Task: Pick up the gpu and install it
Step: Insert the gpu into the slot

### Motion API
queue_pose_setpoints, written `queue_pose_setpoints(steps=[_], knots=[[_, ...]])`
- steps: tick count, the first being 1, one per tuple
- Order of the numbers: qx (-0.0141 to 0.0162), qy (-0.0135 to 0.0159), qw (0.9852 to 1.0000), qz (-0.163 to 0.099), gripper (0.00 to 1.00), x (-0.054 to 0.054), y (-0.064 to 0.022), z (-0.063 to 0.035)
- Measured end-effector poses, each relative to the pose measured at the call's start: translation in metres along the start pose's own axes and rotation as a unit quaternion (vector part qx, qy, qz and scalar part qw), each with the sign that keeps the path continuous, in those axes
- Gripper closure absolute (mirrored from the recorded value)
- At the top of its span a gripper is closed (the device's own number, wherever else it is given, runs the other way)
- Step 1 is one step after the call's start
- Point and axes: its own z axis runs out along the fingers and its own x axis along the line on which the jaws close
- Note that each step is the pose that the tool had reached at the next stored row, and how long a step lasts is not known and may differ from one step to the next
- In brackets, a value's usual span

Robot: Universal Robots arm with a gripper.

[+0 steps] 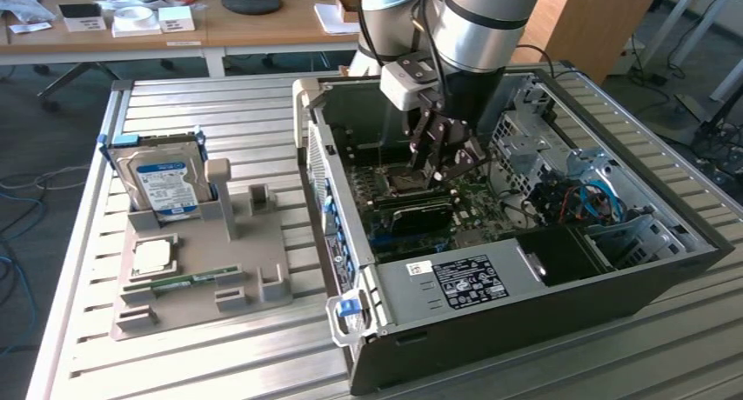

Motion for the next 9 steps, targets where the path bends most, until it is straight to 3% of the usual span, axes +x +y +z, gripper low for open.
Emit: queue_pose_setpoints(steps=[5,9], knots=[[0.0025,0.0002,0.9994,0.035,0.60,0.0000,0.0001,0.0002],[0.0048,0.0003,0.9977,0.067,0.60,0.0000,0.0001,0.0006]])
